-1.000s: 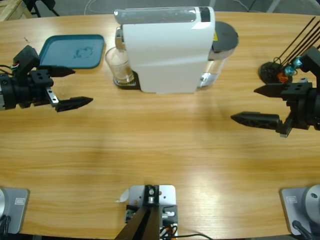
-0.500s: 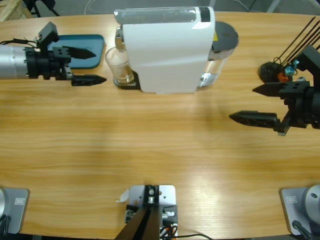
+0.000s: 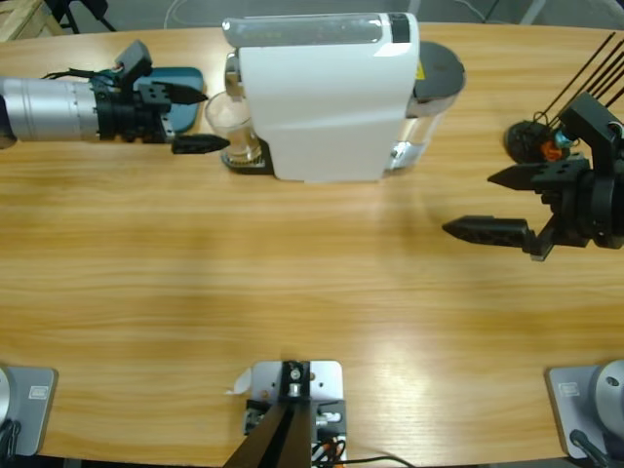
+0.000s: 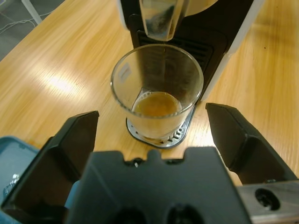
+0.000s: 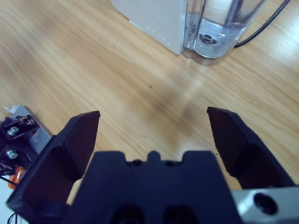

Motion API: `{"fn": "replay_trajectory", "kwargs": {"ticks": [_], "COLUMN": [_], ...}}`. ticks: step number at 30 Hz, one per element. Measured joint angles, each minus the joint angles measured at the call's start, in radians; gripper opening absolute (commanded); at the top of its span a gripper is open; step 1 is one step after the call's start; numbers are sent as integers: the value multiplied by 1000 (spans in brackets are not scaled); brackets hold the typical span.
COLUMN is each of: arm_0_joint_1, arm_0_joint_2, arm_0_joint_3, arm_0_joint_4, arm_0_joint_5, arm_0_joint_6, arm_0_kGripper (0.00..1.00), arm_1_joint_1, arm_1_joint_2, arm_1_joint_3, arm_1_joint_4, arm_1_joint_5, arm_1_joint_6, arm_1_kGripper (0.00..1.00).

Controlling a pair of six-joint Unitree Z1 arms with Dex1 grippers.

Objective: Pour coffee

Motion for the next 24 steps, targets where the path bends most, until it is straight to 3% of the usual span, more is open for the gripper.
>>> {"fn": "replay_trajectory", "kwargs": {"ticks": [18, 20, 24], "arm_0_joint_1": [-36, -46, -54], "arm_0_joint_2": [55, 55, 55], "arm_0_joint_3": [-54, -58, -58], "arm_0_joint_4": [-56, -56, -57], "arm_0_joint_5": [12, 12, 13], "arm_0_joint_6": [-37, -43, -47], "arm_0_kGripper": [997, 938, 694], "arm_1_joint_1": [-19, -19, -20], "arm_1_joint_2": [16, 16, 16], "arm_1_joint_3": [-2, -2, -2], "arm_1_joint_4": [0, 0, 0], "arm_1_joint_5": [0, 0, 0], "arm_1_joint_6": [-10, -10, -10], "arm_1_kGripper": [1000, 1000, 1000]}}
